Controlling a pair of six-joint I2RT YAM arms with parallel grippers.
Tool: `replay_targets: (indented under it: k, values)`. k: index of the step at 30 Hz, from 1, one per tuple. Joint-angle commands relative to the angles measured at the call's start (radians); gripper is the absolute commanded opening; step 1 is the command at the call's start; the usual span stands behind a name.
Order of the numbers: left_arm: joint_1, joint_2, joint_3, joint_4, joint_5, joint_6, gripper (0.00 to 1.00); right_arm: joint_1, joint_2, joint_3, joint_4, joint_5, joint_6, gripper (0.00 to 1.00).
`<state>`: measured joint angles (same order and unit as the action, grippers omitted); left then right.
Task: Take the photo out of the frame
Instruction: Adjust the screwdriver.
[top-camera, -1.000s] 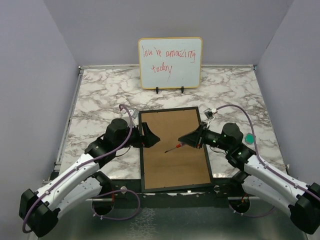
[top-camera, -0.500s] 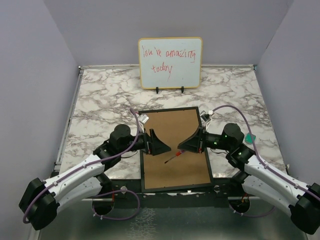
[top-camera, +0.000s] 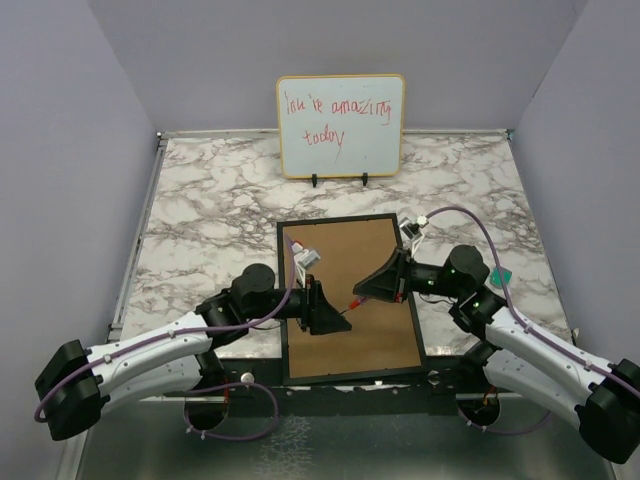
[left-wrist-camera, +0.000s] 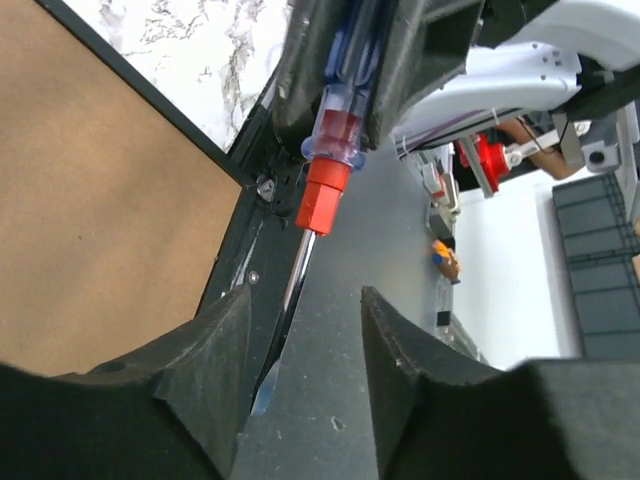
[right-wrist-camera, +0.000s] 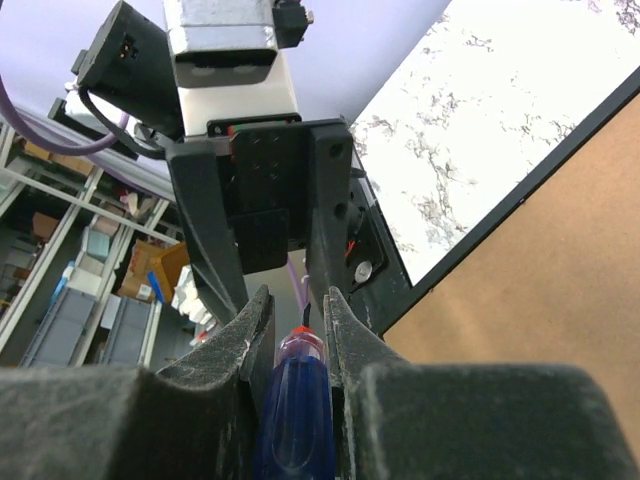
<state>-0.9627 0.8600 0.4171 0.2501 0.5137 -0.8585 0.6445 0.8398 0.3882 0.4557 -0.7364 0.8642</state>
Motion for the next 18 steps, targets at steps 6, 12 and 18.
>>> replay_targets:
  k: [6,12,18]
  values:
    - [-0.031,-0.006,0.009,0.031,0.014,0.039,0.07,0.004,0.004,0.042,0.027,-0.074,0.030,0.01]
    - [-0.032,-0.020,0.098,-0.181,0.000,0.161,0.00,0.003,-0.025,0.092,-0.159,-0.122,-0.062,0.49]
    - [-0.031,-0.009,0.234,-0.361,0.109,0.246,0.00,0.004,-0.084,0.190,-0.400,-0.218,-0.232,1.00]
